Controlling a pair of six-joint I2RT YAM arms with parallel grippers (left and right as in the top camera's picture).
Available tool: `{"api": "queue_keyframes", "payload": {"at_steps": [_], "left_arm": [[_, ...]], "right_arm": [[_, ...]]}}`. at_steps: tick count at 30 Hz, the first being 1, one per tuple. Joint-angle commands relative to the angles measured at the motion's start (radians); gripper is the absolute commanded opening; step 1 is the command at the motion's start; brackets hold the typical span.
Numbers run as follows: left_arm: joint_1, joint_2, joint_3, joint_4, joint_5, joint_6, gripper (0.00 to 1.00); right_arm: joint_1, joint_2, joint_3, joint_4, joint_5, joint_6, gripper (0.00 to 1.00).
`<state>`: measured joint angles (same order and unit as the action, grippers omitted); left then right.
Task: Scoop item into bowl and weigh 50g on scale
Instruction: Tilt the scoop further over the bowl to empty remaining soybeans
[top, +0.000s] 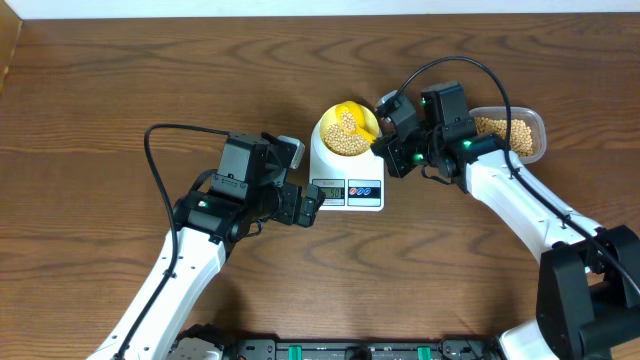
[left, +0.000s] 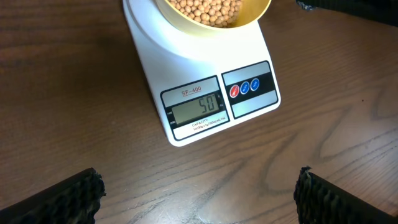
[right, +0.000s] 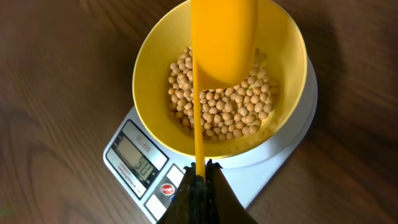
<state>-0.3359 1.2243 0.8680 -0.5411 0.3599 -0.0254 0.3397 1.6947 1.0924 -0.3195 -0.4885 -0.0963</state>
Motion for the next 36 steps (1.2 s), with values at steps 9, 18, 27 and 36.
{"api": "queue_keyframes", "payload": {"at_steps": [9,18,27,36], "left_arm": [[-0.002,0.004,0.002,0.001,-0.010,0.003,1.00],[-0.002,0.004,0.002,0.001,-0.010,0.003,1.00],[-0.002,0.004,0.002,0.001,-0.010,0.002,1.00],[-0.002,0.004,0.002,0.001,-0.010,0.003,1.00]], "right_arm": [[-0.020,-0.006,0.003,0.006,-0.106,0.074,0.01],[-0.045,-0.006,0.004,0.005,-0.126,0.074,0.01],[-0.047,-0.006,0.003,0.006,-0.157,0.085,0.01],[-0.119,-0.006,0.004,0.055,-0.274,0.181,0.01]]}}
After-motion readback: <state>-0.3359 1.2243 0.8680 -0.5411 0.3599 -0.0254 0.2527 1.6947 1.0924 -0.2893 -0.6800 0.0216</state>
